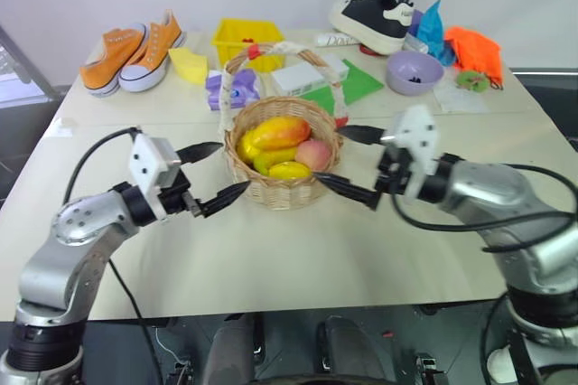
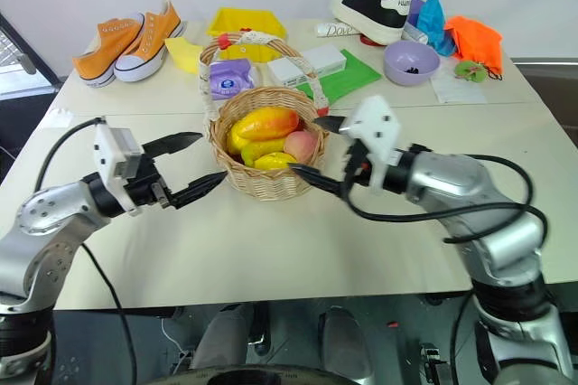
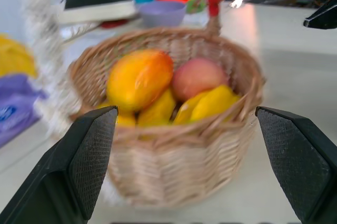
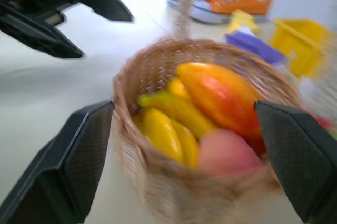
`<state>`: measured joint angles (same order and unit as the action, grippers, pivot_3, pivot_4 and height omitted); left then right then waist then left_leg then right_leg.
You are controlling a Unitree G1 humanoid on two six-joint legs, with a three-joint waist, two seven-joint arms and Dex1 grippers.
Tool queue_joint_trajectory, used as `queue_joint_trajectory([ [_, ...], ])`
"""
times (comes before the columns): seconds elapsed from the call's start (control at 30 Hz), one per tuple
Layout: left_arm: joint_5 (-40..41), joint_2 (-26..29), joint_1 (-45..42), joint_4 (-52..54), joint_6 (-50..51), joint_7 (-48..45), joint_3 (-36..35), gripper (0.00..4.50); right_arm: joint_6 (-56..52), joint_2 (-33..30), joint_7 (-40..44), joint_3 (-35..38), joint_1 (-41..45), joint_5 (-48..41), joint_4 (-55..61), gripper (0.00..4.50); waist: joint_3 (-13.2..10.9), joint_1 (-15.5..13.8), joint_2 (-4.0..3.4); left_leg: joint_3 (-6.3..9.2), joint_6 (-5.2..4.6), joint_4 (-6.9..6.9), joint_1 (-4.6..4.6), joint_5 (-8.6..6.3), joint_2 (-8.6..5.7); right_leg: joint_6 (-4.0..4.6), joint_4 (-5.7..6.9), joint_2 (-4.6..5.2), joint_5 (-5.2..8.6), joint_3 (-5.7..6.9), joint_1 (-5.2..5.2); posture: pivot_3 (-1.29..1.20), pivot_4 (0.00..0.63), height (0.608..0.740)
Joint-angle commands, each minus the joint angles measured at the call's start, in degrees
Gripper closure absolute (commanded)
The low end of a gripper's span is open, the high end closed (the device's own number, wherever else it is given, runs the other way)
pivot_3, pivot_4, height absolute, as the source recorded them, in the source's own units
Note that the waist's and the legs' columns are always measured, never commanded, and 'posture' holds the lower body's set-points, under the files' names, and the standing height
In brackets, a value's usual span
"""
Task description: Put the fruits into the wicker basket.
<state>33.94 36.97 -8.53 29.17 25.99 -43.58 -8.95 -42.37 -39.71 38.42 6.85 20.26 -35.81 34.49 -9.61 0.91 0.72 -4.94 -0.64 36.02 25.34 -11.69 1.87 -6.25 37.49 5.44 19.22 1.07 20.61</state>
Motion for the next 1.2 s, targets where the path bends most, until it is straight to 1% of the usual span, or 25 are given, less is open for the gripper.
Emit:
queue_joint_trajectory([
  [0.03,1.48,-1.35,-2.50,2.45,0.35,0.59,2.08,0.00,0.41,0.18,-2.88,4.84,0.25,-0.78,-0.03,0.08,0.00,0.05,-0.01,0.00,0.00,0.00,-0.01,0.00,0.00,0.00,0.00,0.00,0.00,0.00,-0.01,0.00,0.150,0.733],
  [0.17,0.68,-2.41,-4.05,1.20,0.21,0.73,3.87,0.00,3.37,4.28,-9.36,0.42,4.10,6.41,-6.19,0.08,0.01,0.24,-0.01,-0.01,0.01,0.01,-0.03,0.02,0.02,0.00,0.01,-0.06,0.00,0.00,0.00,0.00,0.150,0.733],
  [0.33,0.13,-2.16,-3.71,1.02,0.07,0.72,3.86,0.00,5.83,11.46,-12.84,-4.60,8.73,10.49,-13.41,0.08,0.00,0.02,-0.01,0.00,0.01,-0.01,0.02,0.04,0.02,-0.03,0.05,-0.14,0.00,0.02,0.07,0.00,0.150,0.733],
  [0.37,-0.04,-2.07,-3.50,1.03,0.01,0.73,3.80,0.00,6.62,12.40,-13.27,-5.32,9.40,11.56,-14.94,0.30,0.00,0.00,-0.01,0.00,0.01,0.01,0.02,0.04,0.02,-0.03,0.05,-0.16,-0.01,0.03,0.06,0.00,0.150,0.733],
  [0.43,-0.35,-2.01,-3.20,1.23,-0.09,0.89,3.73,0.00,6.91,13.76,-13.65,-5.29,10.11,11.82,-16.21,0.89,0.00,-0.23,-0.01,-0.01,0.01,0.04,0.03,0.04,0.01,-0.04,0.05,-0.16,-0.01,0.09,0.04,0.00,0.150,0.733],
  [0.57,-0.44,-1.86,-2.60,1.65,-0.13,1.50,2.99,0.00,5.11,14.36,-14.35,-3.70,11.55,10.65,-15.81,2.95,0.00,-0.26,0.00,0.00,0.00,0.07,0.06,0.03,-0.01,-0.04,0.05,-0.12,-0.01,0.15,0.02,0.00,0.150,0.733],
  [0.63,-0.55,-1.81,-2.40,1.66,-0.23,1.52,3.03,0.00,3.97,13.25,-14.39,-2.75,11.80,10.31,-14.76,4.01,0.00,-0.22,0.00,0.01,0.01,0.06,0.05,0.03,0.00,-0.04,0.05,-0.13,-0.01,0.15,0.02,0.00,0.150,0.733],
  [0.67,-0.65,-1.79,-2.28,1.64,-0.31,1.49,3.07,0.00,3.34,12.33,-14.29,-2.04,11.79,10.13,-13.81,4.43,-0.01,-0.21,0.00,0.02,0.01,0.06,0.05,0.03,0.01,-0.04,0.06,-0.13,-0.01,0.17,0.03,0.00,0.150,0.733],
  [0.77,-1.01,-1.85,-2.49,1.14,-0.59,1.15,3.41,0.00,1.58,8.89,-14.09,2.62,11.29,8.60,-11.43,4.43,-0.02,-0.34,-0.02,0.03,0.01,0.03,0.07,0.03,0.01,-0.04,0.06,-0.12,-0.01,0.20,0.05,0.00,0.150,0.733],
  [0.87,-1.34,-2.19,-4.09,-0.41,-0.99,0.33,4.34,0.00,1.50,3.83,-14.59,10.96,9.16,8.71,-12.64,4.43,-0.02,-0.52,-0.02,0.04,0.01,0.05,0.10,0.03,-0.02,-0.04,0.04,-0.05,-0.01,0.27,0.02,0.00,0.150,0.733],
  [0.97,-1.64,-2.47,-5.66,-2.11,-1.60,-0.82,5.34,0.00,5.06,-2.12,-14.19,18.95,5.42,11.45,-18.58,4.43,-0.02,-1.11,-0.02,0.05,0.00,0.08,0.08,0.02,-0.03,-0.04,-0.03,-0.03,-0.01,0.35,-0.07,0.00,0.150,0.733],
  [1.07,-2.08,-2.81,-7.28,-4.11,-2.46,-2.06,6.54,0.00,8.78,-5.71,-15.39,25.54,2.26,14.11,-25.61,4.43,-0.02,-1.22,-0.04,0.02,-0.01,0.07,0.06,0.03,-0.03,-0.03,-0.08,-0.04,-0.01,0.35,-0.08,0.00,0.150,0.733],
  [1.13,-2.50,-3.21,-8.29,-5.22,-2.95,-2.74,7.22,0.00,10.74,-6.58,-15.65,27.75,0.16,15.25,-28.76,4.43,-0.02,-1.27,-0.04,0.02,-0.01,0.05,0.06,0.03,-0.02,-0.04,-0.07,-0.08,0.00,0.35,-0.07,0.00,0.150,0.733],
  [1.2,-3.00,-3.73,-9.29,-6.27,-3.44,-3.15,7.83,0.00,12.79,-6.02,-16.35,28.49,-1.47,16.19,-31.54,4.43,-0.01,-1.01,-0.08,0.02,-0.01,0.03,0.04,0.03,0.00,-0.04,-0.07,-0.18,0.00,0.35,-0.07,0.00,0.150,0.733],
])
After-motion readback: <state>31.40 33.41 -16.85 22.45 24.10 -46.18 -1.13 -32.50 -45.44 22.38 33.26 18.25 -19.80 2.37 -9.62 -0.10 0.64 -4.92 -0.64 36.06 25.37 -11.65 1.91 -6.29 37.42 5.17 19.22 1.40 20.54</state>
